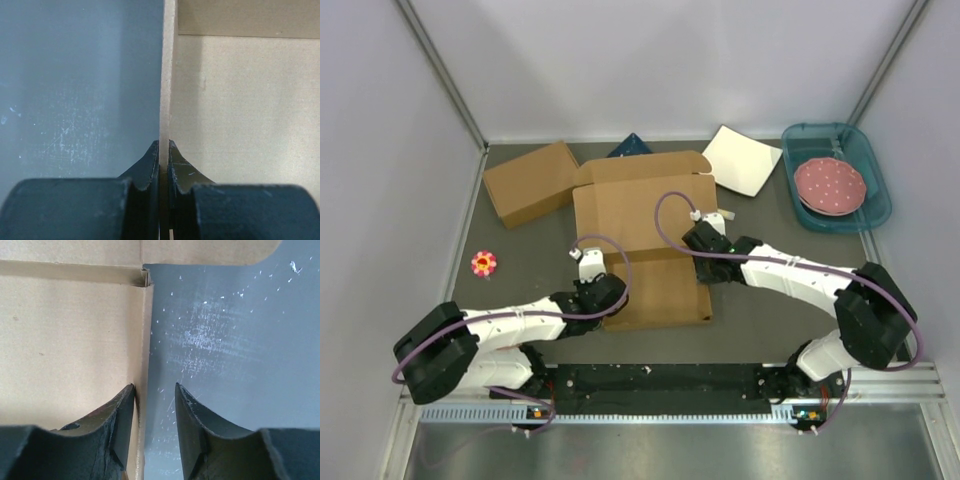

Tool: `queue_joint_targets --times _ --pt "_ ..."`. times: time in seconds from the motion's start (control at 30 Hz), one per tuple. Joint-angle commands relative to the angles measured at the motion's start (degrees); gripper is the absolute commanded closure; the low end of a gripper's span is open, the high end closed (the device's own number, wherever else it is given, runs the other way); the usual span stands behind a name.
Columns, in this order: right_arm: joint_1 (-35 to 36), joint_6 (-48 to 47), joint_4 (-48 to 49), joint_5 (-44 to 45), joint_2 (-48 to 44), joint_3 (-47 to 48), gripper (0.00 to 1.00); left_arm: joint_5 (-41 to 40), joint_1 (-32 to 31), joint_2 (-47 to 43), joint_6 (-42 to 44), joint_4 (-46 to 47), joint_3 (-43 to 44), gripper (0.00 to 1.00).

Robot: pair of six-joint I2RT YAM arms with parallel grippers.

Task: Fold the paper box

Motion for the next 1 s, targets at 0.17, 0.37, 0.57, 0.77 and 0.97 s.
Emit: queue_joint_targets --times 0.17,0.37,0.57,0.77,0.97 --pt "0.4 -1.5 -0.2 4.4 4.7 -3.2 0.88 -4.3 -0.8 1.3 -1.2 -1.3 2.8 1.0" --pt "1.3 -2.4 -0.3 6.6 6.5 -3.9 1.0 -4.5 -1.4 2.0 -1.7 -1.3 3.0 1.0" --pt "2.9 -0.6 -2.6 8.2 10.6 -3.6 1.0 -5.0 -1.8 2.1 -2.8 -1.2 2.9 1.0" --pt "5.3 2.8 -2.4 7.6 14.6 -5.3 1.0 -5.5 -2.1 2.0 -2.9 -1.3 2.7 1.0" --pt "5.5 6.7 -3.4 1.7 17.6 -6.3 1.0 -5.6 -2.3 1.9 -3.3 -1.3 2.5 1.0"
